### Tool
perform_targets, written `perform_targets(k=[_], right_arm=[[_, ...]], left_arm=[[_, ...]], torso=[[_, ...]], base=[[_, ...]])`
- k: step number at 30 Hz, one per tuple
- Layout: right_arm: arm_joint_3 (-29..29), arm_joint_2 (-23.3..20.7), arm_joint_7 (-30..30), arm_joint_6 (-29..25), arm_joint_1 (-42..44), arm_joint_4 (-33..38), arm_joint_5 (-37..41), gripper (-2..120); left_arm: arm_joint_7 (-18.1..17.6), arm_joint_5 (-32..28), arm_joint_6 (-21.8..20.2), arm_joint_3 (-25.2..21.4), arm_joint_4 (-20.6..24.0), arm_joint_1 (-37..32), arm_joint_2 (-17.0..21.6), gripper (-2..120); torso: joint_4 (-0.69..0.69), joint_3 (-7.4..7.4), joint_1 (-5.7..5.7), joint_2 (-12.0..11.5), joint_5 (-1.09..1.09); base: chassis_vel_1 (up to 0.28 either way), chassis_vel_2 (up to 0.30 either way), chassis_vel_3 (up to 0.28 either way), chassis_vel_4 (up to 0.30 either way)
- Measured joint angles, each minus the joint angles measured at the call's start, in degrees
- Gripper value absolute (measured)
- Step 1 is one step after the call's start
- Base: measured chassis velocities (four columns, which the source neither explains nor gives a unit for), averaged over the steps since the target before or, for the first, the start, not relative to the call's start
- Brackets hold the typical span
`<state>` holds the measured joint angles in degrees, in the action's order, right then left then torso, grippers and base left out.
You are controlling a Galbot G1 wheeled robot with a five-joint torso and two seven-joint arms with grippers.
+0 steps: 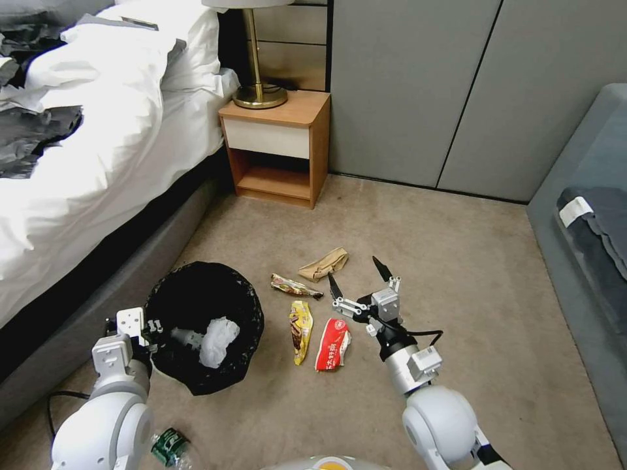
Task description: Pick up the trash bin, then pick up the garbage from the floor and place it into the trash bin.
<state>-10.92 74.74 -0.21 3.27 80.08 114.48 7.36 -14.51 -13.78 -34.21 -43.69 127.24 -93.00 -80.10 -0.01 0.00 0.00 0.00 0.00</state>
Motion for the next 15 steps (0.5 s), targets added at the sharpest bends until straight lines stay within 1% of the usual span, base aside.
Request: perform_targets(k=[1,2,3,5,6,8,9,12,13,15], right_arm=[[0.4,-0.5,0.5,2.5,-0.7,-0.3,1.4,100],[0.4,-0.5,0.5,2.5,-0.7,-0.3,1.4,100],[1.3,-1.3,1.4,6.7,-2.1,-1.6,3.7,100],[2.8,-2.5,1.6,11.9,-5.1,-5.7,5.3,100],[2.8,-2.5,1.6,11.9,-5.1,-5.7,5.3,100],[3.6,-2.9,1.6,14.8,-7.8,-9.9,6.0,100],[3.6,-2.9,1.6,14.8,-7.8,-9.9,6.0,100],[4.2,-2.7,1.0,17.8,-11.7,-16.5,9.4,100],[4.2,-2.7,1.0,17.8,-11.7,-16.5,9.4,100],[4.3,-2.3,0.6,18.7,-12.7,-18.8,10.4,100]], left_arm=[[0.0,0.0,0.0,0.0,0.0,0.0,0.0,1],[0.0,0.0,0.0,0.0,0.0,0.0,0.0,1],[0.0,0.1,0.0,0.0,0.0,-0.1,0.0,1],[0.0,0.2,0.1,0.0,0.0,-0.2,-0.1,1],[0.0,0.2,0.1,0.0,0.0,-0.2,-0.1,1],[0.0,0.3,0.1,0.0,0.0,-0.3,-0.1,1],[0.0,0.3,0.1,0.0,0.0,-0.3,-0.1,1],[0.0,0.3,0.1,0.0,-0.1,-0.4,-0.2,1],[0.0,0.3,0.1,0.0,-0.1,-0.4,-0.2,1],[0.0,0.4,0.2,0.0,-0.3,-0.3,-0.2,1]], torso=[[0.00,0.00,0.00,0.0,0.01],[0.00,0.00,0.00,0.0,0.01],[0.01,0.00,0.00,0.0,0.00],[0.01,0.00,0.00,0.0,0.01],[0.01,0.00,0.00,0.0,0.01],[0.02,0.00,0.00,0.0,0.01],[0.02,0.00,0.00,0.0,0.01],[0.02,0.01,0.00,0.0,0.00],[0.02,0.01,0.00,0.0,0.00],[0.01,0.01,0.00,0.0,0.01]], base=[[0.000,0.000,0.000,0.000],[0.000,0.000,0.000,0.000],[0.000,0.000,0.000,0.000],[0.000,0.000,0.000,0.000],[0.000,0.000,0.000,0.000],[0.000,0.000,0.000,0.000],[0.000,0.000,0.000,0.000],[0.000,0.000,0.000,0.000],[0.000,0.000,0.000,0.000],[0.000,0.000,0.000,0.000]])
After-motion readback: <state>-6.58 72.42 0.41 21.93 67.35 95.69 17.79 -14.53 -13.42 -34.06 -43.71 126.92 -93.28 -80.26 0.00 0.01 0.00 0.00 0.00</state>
